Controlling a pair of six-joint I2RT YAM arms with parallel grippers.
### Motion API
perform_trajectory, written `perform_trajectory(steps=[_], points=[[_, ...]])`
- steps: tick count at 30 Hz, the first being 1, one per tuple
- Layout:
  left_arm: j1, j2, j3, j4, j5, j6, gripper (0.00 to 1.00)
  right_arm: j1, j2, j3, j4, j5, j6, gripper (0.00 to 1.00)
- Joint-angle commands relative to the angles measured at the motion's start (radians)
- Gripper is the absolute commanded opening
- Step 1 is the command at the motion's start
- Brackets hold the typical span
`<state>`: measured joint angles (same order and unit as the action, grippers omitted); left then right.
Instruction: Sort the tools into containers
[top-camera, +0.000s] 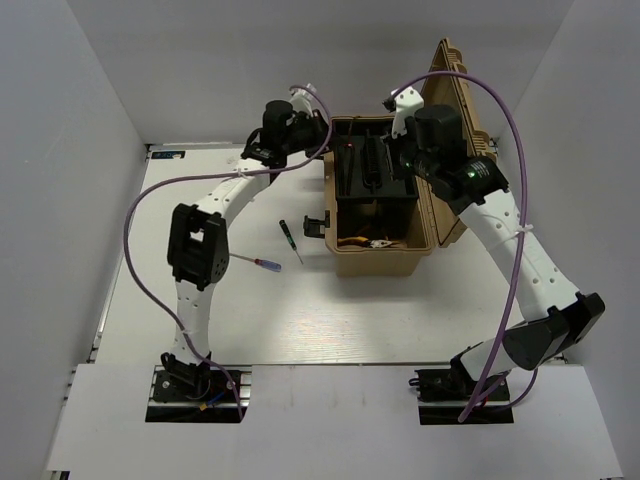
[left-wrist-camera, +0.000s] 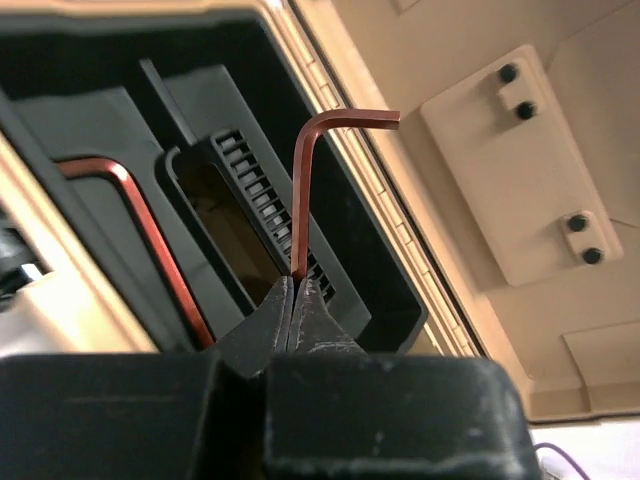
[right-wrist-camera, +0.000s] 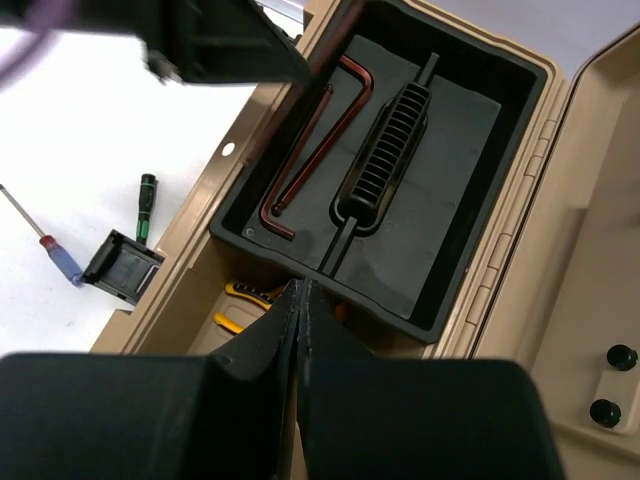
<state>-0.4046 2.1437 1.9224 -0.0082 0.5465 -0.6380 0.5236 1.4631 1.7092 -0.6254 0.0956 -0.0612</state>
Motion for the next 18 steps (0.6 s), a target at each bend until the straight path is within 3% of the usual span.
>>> perform_trajectory(steps=[1, 6, 8, 9, 10, 12, 13, 18], points=[[-0.02, 0.001, 0.079, 0.039, -0.014, -0.055, 0.0, -0.005, -0.012, -0.002, 0.044, 0.018, -0.009, 0.0], [-0.039, 0.068, 0.142, -0.022, -0.108, -0.075, 0.01, -0.005, 0.002, -0.008, 0.049, 0.016, -0.008, 0.0], [-0.039, 0.082, 0.173, -0.039, -0.135, -0.075, 0.09, -0.004, 0.0, -0.014, 0.05, 0.015, -0.008, 0.0], [-0.039, 0.082, 0.188, -0.079, -0.146, -0.075, 0.17, -0.007, 0.003, -0.017, 0.053, 0.013, -0.008, 0.0], [-0.048, 0.097, 0.219, -0.1, -0.17, -0.075, 0.35, -0.005, 0.002, -0.016, 0.053, 0.012, -0.008, 0.0], [-0.048, 0.108, 0.239, -0.146, -0.19, -0.075, 0.45, -0.005, 0.008, -0.019, 0.053, 0.015, -0.008, 0.0], [-0.048, 0.108, 0.239, -0.147, -0.191, -0.066, 0.56, -0.005, 0.009, -0.016, 0.055, 0.016, -0.008, 0.0], [-0.048, 0.081, 0.239, -0.165, -0.2, -0.057, 0.55, -0.004, 0.017, -0.017, 0.047, -0.02, -0.023, 0.0]])
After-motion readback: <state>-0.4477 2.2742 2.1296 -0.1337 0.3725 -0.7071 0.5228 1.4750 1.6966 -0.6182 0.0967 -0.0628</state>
